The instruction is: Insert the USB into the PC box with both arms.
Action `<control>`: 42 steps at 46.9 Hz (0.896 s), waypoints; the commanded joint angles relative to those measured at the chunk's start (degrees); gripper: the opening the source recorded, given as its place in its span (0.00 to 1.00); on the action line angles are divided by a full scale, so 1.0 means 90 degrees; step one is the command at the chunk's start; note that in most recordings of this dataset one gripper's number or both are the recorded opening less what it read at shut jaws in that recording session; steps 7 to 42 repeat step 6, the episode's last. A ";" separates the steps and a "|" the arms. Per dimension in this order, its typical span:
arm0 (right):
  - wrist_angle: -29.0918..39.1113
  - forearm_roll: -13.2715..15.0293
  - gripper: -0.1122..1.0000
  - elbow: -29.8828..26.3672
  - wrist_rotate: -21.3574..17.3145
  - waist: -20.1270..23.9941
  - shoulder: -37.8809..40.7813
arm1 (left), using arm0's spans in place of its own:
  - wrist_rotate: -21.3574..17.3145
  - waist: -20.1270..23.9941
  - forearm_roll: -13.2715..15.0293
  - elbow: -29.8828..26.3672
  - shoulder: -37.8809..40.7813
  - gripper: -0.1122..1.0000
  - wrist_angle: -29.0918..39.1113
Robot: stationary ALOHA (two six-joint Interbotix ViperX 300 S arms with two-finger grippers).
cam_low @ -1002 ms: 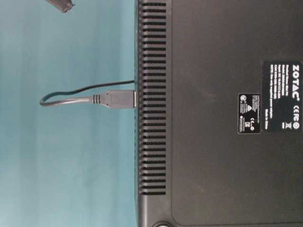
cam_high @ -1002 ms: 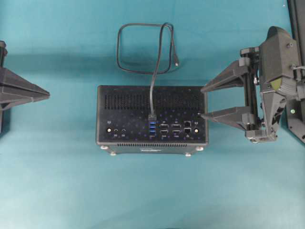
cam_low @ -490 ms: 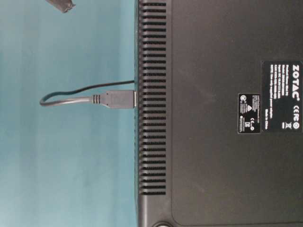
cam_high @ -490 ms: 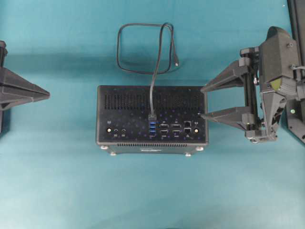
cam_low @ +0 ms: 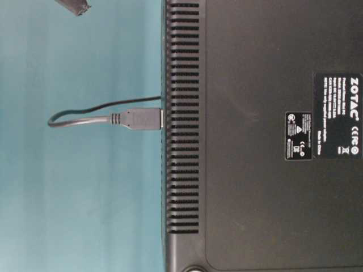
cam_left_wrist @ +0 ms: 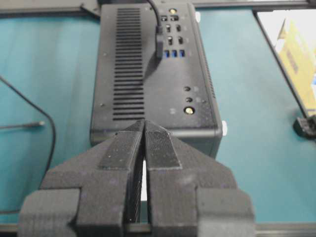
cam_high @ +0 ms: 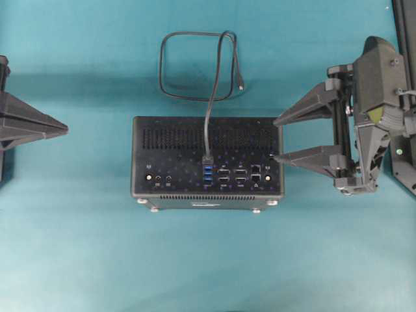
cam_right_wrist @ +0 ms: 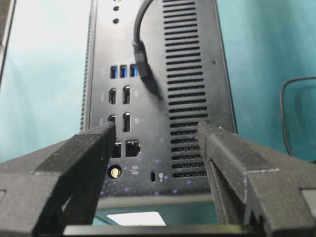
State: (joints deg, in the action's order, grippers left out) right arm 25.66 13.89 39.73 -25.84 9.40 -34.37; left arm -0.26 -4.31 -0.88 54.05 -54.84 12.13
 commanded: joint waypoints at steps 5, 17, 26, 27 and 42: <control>-0.0059 0.0020 0.77 -0.0078 -0.0039 0.0000 0.0000 | -0.0010 0.0010 -0.0010 -0.0117 0.0039 0.10 -0.0068; -0.0068 0.0020 0.77 -0.0078 -0.0039 -0.0010 0.0010 | -0.0010 0.0010 -0.0020 -0.0107 0.0039 0.10 -0.0068; -0.0068 0.0020 0.77 -0.0078 -0.0039 -0.0010 0.0010 | -0.0010 0.0010 -0.0020 -0.0107 0.0039 0.10 -0.0068; -0.0068 0.0020 0.77 -0.0078 -0.0039 -0.0010 0.0010 | -0.0010 0.0010 -0.0020 -0.0107 0.0039 0.10 -0.0068; -0.0068 0.0020 0.77 -0.0078 -0.0039 -0.0010 0.0010 | -0.0010 0.0010 -0.0020 -0.0107 0.0039 0.10 -0.0068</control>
